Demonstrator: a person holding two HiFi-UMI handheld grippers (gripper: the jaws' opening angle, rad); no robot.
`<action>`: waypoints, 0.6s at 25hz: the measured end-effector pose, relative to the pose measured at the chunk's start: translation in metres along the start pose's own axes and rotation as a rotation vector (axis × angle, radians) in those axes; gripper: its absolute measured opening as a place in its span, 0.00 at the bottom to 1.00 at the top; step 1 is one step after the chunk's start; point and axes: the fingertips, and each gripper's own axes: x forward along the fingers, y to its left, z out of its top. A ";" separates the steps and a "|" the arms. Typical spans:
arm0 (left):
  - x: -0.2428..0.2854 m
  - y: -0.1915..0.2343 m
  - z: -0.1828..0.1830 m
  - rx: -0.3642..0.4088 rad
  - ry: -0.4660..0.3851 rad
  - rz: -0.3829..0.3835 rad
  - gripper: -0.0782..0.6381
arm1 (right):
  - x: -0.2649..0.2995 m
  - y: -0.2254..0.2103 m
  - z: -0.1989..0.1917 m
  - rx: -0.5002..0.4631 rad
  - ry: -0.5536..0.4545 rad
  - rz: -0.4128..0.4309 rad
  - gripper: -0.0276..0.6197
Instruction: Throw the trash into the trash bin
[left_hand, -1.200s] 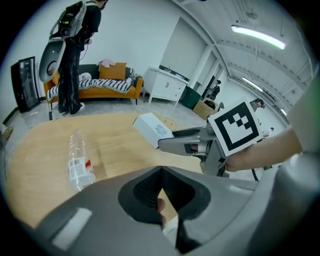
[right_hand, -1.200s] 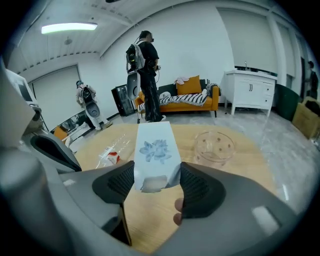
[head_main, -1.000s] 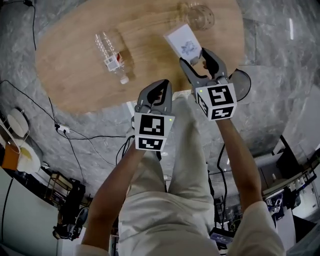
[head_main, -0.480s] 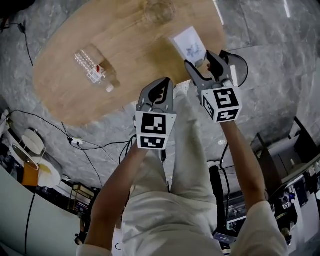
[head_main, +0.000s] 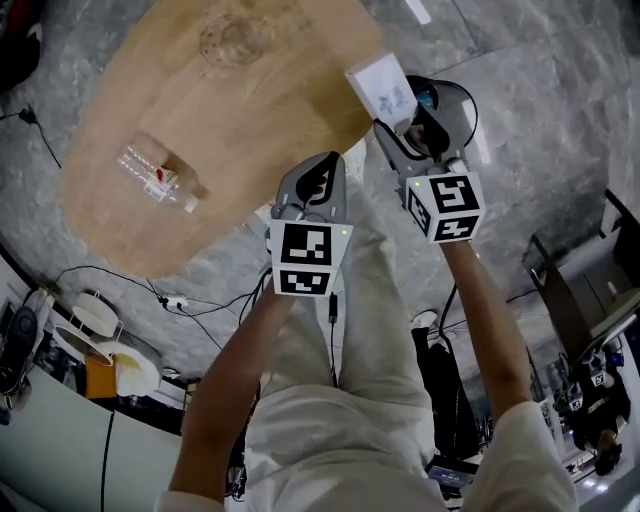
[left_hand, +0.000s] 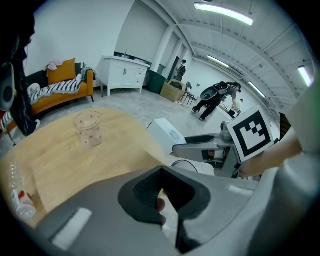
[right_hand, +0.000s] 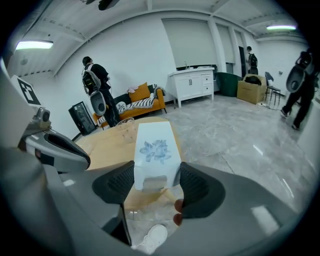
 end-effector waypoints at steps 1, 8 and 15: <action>0.005 -0.005 0.001 0.011 0.008 -0.009 0.11 | -0.003 -0.009 -0.006 0.018 0.005 -0.017 0.53; 0.033 -0.035 0.003 0.083 0.068 -0.059 0.11 | -0.016 -0.062 -0.066 0.124 0.067 -0.119 0.53; 0.063 -0.069 -0.006 0.147 0.125 -0.102 0.11 | -0.016 -0.103 -0.119 0.227 0.126 -0.183 0.53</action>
